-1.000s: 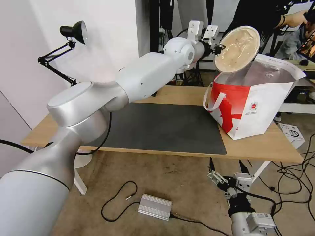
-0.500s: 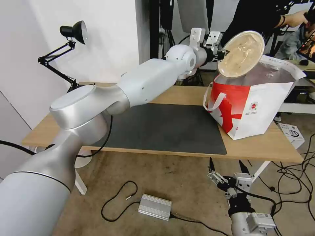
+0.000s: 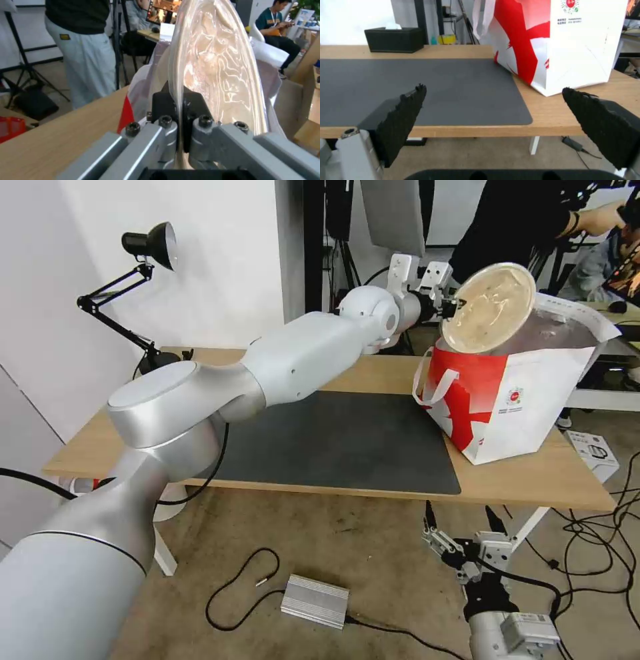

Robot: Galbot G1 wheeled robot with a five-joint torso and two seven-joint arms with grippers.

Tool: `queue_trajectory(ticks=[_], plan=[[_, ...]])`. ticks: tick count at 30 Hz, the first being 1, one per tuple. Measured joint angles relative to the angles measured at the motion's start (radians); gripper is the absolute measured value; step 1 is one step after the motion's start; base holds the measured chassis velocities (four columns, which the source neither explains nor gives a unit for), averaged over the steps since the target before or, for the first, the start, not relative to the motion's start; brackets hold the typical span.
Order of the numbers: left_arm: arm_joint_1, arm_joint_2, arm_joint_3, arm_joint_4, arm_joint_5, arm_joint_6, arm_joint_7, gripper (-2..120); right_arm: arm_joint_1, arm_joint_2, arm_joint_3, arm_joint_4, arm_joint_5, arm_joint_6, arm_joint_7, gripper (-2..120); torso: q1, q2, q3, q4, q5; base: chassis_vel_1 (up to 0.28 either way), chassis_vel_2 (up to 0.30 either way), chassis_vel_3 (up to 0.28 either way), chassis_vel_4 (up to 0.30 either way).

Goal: Pick up the trash from the table and place it into the takeout bag.

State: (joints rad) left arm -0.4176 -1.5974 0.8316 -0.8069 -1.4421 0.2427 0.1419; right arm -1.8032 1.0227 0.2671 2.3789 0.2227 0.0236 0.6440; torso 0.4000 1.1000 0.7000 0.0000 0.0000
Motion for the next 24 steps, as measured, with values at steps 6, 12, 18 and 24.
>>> queue_trajectory(ticks=[6,12,18,24], plan=[[0.004,0.000,0.008,0.000,0.007,0.003,0.023,0,0.000,0.000,0.000,0.000,0.000,0.000,0.000,100,0.000,0.000,0.000,0.0000,0.0000,0.000,0.000,0.000,0.000],[0.009,0.001,0.013,0.000,0.019,0.005,0.038,0,0.000,0.000,0.000,0.000,0.000,0.000,0.000,100,0.000,0.000,0.000,0.0000,0.0000,0.000,0.000,0.000,0.000],[0.010,0.001,0.020,0.005,0.033,0.006,0.060,0,0.000,0.000,0.000,0.000,0.000,0.000,0.000,100,0.000,0.000,0.000,0.0000,0.0000,0.000,0.000,0.000,0.000],[0.006,0.001,0.020,0.005,0.034,0.008,0.065,15,0.000,0.000,0.000,0.000,0.000,0.000,0.000,100,0.000,0.000,0.000,0.0000,0.0000,0.000,0.000,0.000,0.000]])
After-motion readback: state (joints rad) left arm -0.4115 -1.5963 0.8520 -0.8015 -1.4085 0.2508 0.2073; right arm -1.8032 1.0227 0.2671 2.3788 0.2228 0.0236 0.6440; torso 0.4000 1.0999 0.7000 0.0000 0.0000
